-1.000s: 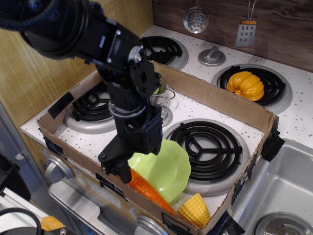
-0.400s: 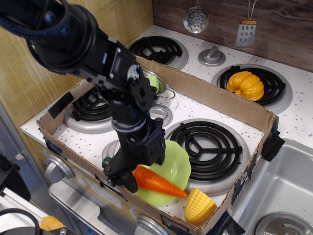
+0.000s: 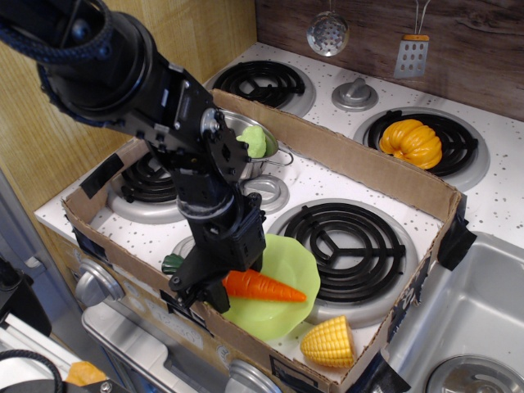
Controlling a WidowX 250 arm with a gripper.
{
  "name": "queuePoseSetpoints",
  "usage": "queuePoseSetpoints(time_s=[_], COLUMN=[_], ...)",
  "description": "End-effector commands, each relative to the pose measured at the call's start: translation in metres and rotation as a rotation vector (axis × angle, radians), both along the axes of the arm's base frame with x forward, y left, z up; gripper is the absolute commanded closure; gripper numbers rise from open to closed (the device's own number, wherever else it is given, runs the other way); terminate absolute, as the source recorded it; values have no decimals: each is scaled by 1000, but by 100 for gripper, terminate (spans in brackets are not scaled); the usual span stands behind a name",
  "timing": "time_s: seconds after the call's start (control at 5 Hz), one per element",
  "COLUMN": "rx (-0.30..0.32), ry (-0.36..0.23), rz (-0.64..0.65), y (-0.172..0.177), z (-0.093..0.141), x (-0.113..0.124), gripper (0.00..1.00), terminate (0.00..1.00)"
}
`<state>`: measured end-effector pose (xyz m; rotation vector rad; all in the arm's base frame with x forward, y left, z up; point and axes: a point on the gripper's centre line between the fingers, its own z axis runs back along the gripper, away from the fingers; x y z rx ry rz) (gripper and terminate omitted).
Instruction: Take carrot off plate
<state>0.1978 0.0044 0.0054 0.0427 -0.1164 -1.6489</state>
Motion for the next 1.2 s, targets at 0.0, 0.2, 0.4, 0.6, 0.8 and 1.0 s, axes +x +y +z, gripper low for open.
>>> queuePoseSetpoints(time_s=[0.0,0.2,0.4,0.6,0.8,1.0], rx=[57,89,86,52,20,1], ry=[-11,-10,31,21,2,-40], rz=[27,27,67,174,339,528], y=[-1,-1,5,22,42,56], z=[22,37,51,54,55,52], x=[4,7,16,27,34,30], gripper=[100,100,100,100,100,100], terminate=[0,0,0,0,0,0])
